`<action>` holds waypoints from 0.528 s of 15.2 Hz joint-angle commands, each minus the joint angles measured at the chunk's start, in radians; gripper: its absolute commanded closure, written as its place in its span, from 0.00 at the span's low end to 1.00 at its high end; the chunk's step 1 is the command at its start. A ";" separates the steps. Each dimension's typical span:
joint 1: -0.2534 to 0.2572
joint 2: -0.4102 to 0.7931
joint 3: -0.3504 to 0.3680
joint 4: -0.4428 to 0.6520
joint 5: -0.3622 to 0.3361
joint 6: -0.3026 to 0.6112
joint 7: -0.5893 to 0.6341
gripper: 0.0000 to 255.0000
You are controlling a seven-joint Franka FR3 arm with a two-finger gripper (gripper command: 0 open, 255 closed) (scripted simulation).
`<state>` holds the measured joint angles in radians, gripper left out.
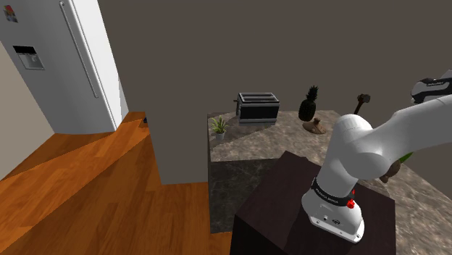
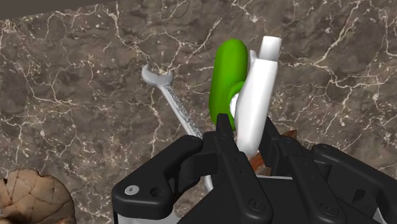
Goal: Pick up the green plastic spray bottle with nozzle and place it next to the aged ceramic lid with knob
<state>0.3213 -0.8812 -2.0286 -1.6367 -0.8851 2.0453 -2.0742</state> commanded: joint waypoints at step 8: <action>0.014 -0.033 -0.036 -0.014 -0.035 0.045 0.017 1.00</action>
<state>0.3351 -0.9141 -2.0644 -1.6506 -0.9193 2.0893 -2.0578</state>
